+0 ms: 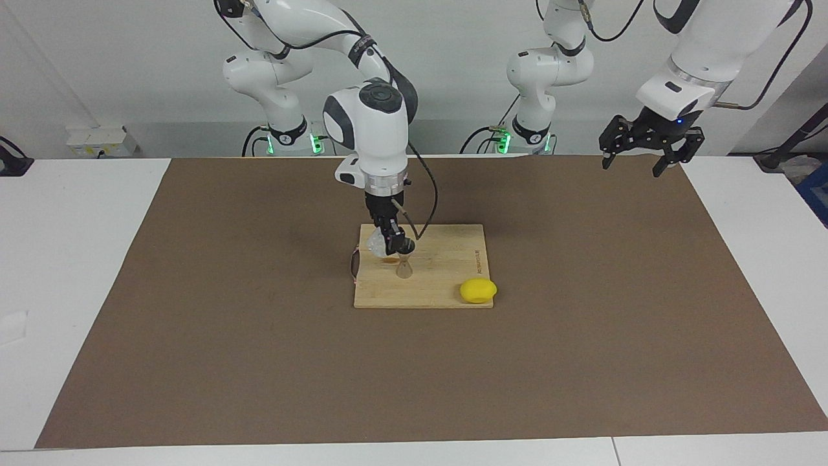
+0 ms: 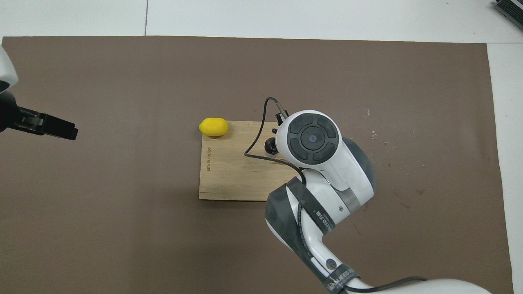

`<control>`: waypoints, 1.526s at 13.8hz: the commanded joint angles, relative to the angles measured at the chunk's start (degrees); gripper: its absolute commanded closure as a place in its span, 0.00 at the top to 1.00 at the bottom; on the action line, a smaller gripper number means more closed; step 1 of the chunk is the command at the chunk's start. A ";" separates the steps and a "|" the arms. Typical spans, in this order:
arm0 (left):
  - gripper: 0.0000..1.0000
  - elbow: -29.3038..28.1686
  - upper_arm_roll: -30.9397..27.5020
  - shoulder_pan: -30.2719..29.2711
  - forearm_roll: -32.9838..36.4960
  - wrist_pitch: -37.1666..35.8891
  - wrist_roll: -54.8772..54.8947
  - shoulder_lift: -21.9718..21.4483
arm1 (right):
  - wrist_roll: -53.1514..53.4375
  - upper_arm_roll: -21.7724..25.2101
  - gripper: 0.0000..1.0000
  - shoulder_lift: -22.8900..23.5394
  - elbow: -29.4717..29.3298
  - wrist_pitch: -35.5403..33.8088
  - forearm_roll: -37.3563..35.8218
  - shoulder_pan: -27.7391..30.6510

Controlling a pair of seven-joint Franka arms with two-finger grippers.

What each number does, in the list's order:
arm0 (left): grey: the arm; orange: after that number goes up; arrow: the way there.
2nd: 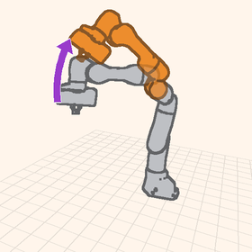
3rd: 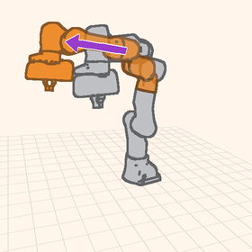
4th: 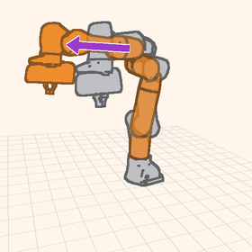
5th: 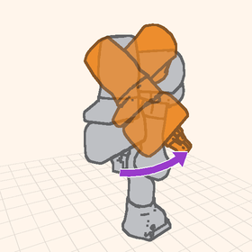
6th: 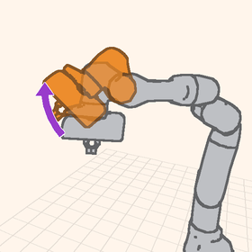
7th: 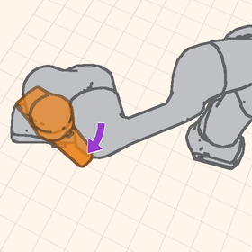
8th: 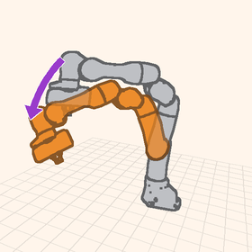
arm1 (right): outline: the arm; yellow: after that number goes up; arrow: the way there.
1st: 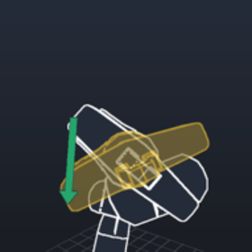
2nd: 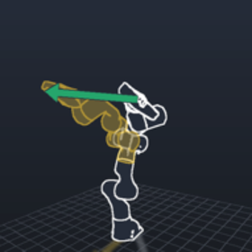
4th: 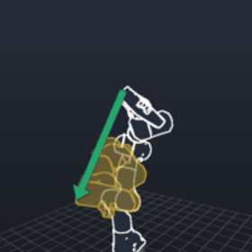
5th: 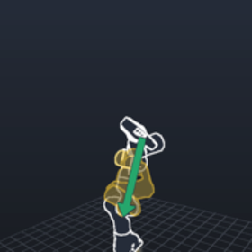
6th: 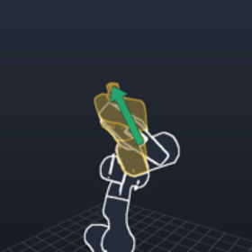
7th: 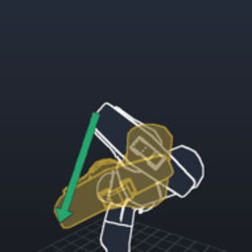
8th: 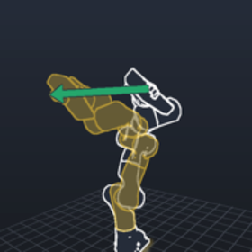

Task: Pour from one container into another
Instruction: 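Tilt the glass cup over the metal cup with the right gripper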

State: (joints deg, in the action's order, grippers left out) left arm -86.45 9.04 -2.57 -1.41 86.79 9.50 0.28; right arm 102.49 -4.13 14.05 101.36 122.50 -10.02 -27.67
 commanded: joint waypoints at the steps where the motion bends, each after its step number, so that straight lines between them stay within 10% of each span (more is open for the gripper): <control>1: 1.00 -1.27 -0.07 0.11 0.97 -0.40 -0.62 -1.07 | 1.66 0.00 0.08 0.36 -0.73 -0.24 -2.64 -1.06; 21: 1.00 -2.32 -2.45 1.87 0.97 -1.19 -0.18 -1.68 | 1.58 0.00 0.06 -2.09 7.09 7.58 -17.05 -3.09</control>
State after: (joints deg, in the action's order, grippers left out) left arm -87.12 6.98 -1.02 -1.41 85.89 9.48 0.22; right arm 102.49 -4.13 14.00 105.38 127.94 -24.46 -30.40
